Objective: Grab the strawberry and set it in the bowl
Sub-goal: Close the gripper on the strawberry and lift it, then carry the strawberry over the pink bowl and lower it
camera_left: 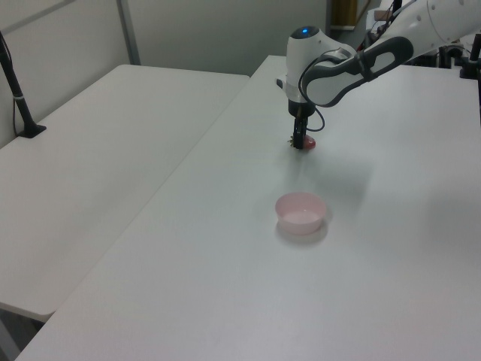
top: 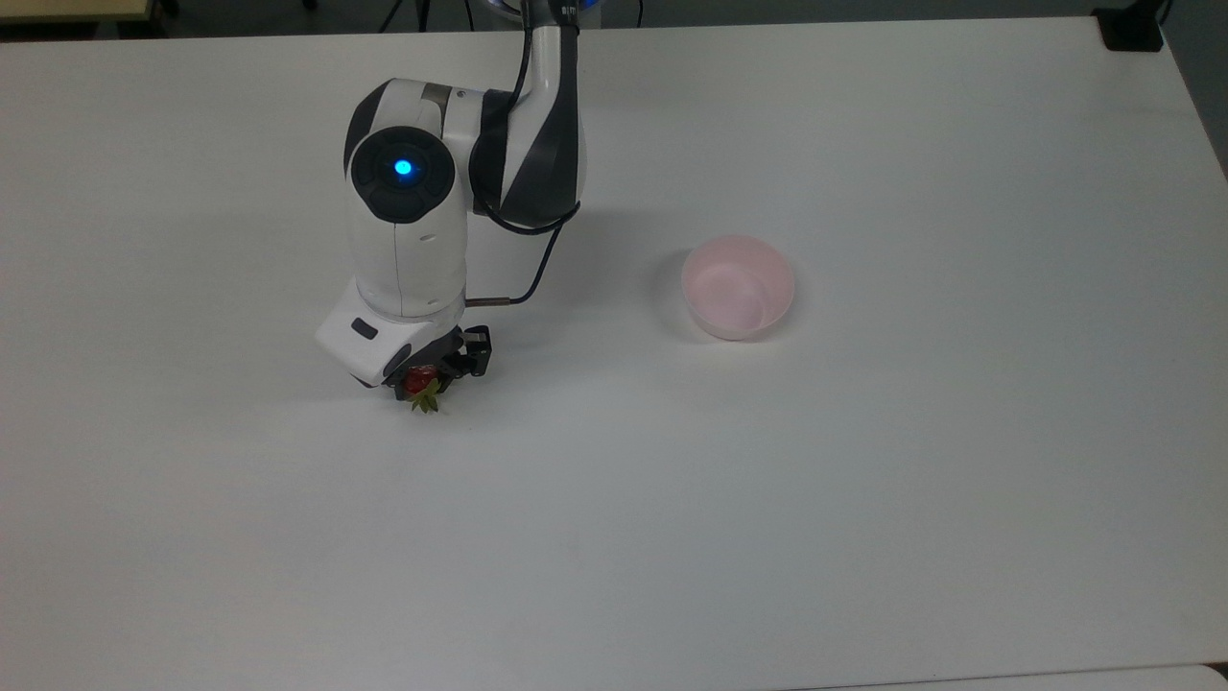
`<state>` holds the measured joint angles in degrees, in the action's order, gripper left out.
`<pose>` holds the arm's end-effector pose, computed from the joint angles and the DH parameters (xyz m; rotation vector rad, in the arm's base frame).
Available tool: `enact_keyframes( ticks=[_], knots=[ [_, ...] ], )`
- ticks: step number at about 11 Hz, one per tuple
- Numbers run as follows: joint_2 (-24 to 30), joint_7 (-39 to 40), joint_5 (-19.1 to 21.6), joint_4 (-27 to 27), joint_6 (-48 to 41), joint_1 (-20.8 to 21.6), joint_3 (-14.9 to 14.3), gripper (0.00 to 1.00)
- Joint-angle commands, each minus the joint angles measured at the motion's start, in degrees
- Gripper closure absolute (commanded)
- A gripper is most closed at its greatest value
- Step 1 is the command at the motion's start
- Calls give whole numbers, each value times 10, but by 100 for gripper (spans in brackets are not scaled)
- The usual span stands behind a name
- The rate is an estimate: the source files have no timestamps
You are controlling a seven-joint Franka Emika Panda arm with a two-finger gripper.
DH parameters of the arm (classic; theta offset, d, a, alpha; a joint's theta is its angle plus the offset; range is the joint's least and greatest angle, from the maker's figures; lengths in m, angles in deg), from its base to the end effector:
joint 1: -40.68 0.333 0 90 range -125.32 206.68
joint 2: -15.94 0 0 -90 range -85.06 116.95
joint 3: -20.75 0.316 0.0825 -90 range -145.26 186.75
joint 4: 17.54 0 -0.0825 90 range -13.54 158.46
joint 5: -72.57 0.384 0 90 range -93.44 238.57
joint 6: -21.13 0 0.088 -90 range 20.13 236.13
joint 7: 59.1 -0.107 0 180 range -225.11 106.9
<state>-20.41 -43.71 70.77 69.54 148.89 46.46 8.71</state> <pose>0.7138 -0.0541 0.3038 2.9602 0.3313 0.0875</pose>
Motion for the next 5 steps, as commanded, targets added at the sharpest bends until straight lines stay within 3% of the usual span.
enact_keyframes(
  ticks=[1,5],
  knots=[
    [30,8,20,4,3,7,-4,60],
    [81,7,52,4,-51,64,-13,59]
  ],
)
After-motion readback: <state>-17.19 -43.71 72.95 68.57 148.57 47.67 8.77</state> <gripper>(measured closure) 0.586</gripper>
